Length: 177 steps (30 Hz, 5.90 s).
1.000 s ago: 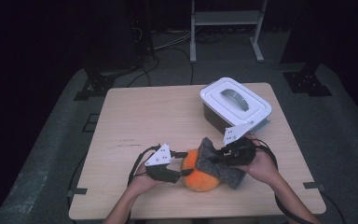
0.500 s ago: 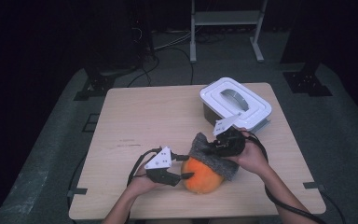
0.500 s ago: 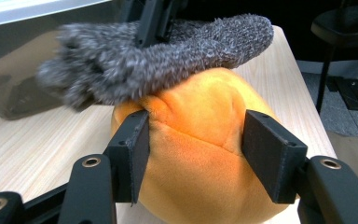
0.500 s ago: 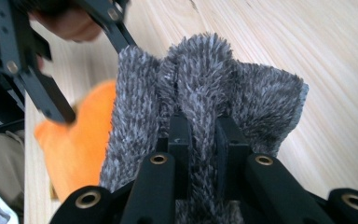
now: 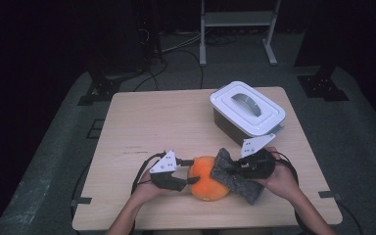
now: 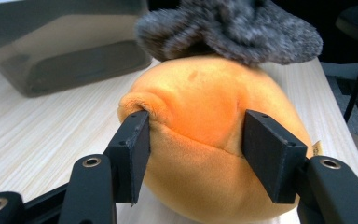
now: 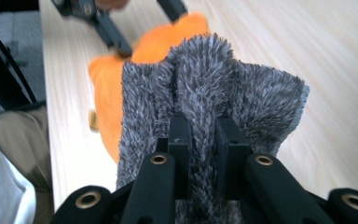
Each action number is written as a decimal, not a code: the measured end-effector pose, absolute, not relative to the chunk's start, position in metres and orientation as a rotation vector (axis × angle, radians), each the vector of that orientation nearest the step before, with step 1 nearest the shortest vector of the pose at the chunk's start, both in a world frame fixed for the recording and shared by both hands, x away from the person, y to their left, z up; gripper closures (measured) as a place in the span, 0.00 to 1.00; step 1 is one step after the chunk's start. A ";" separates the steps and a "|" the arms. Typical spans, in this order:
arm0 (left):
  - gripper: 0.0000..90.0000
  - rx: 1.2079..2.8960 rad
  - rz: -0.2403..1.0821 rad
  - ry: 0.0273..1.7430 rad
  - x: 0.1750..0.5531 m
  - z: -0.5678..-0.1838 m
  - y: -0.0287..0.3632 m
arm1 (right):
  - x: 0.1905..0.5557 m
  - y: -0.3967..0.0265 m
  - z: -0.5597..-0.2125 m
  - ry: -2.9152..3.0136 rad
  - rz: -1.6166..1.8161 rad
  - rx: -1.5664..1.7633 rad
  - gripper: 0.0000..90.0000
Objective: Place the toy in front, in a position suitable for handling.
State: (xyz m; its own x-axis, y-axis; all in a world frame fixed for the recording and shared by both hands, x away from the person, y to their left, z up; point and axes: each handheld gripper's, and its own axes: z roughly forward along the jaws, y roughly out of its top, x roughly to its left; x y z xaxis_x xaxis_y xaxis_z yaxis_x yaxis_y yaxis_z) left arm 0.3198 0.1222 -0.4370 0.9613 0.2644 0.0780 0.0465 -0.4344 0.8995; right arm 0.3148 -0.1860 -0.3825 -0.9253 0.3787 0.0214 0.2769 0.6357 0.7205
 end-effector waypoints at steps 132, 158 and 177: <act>0.21 1.986 0.263 0.208 0.315 -0.424 0.101 | 0.317 -0.165 -0.377 2.740 1.102 0.461 0.87; 0.29 1.996 0.163 0.227 0.310 -0.425 0.088 | 0.322 -0.175 -0.375 2.739 1.191 0.515 0.87; 0.34 2.005 0.097 0.223 0.314 -0.429 0.098 | 0.298 -0.163 -0.376 2.814 1.204 0.391 0.87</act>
